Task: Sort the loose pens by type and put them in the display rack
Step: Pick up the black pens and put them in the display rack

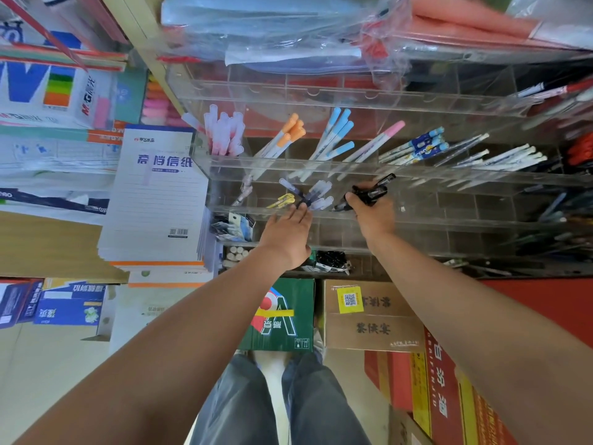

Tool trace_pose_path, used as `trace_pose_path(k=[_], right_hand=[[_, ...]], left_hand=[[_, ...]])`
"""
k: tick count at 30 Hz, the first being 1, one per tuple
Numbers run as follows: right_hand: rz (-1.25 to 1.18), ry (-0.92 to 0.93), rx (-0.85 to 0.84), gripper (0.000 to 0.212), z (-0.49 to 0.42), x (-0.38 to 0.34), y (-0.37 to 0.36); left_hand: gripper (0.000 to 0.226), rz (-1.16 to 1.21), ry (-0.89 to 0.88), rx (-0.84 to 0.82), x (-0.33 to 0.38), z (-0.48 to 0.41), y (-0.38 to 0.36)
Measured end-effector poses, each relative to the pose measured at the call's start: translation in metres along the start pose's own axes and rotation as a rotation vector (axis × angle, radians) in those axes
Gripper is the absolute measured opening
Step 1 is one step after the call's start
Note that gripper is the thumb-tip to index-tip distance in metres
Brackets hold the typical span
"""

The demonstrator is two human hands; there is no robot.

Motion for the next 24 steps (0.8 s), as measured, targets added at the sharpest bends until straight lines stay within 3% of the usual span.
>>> trace_pose_path(k=[8, 15, 18, 24], right_hand=[[0.181, 0.045, 0.053, 0.054, 0.002, 0.003, 0.008], [0.243, 0.279, 0.099, 0.036, 0.009, 0.005, 0.016], [0.329, 0.295, 0.073, 0.026, 0.010, 0.007, 0.014], [0.309, 0.286, 0.037, 0.039, 0.013, 0.001, 0.025]], left_hand=[[0.075, -0.003, 0.003, -0.026, 0.000, 0.000, 0.004], [0.076, -0.021, 0.006, -0.022, 0.002, 0.001, 0.003], [0.077, -0.028, 0.005, -0.023, 0.002, 0.001, 0.002], [0.076, -0.005, -0.011, -0.024, 0.001, 0.000, 0.004]])
Point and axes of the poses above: each hand's wrist, its own z-axis away from the middle knuckle, its own y-axis out of the back of the hand, x = y × z, the point moved 3 cm from there along -z, towards the middle knuckle, and after that the axes turned 1 degree about -x, right-handed, at the moved point
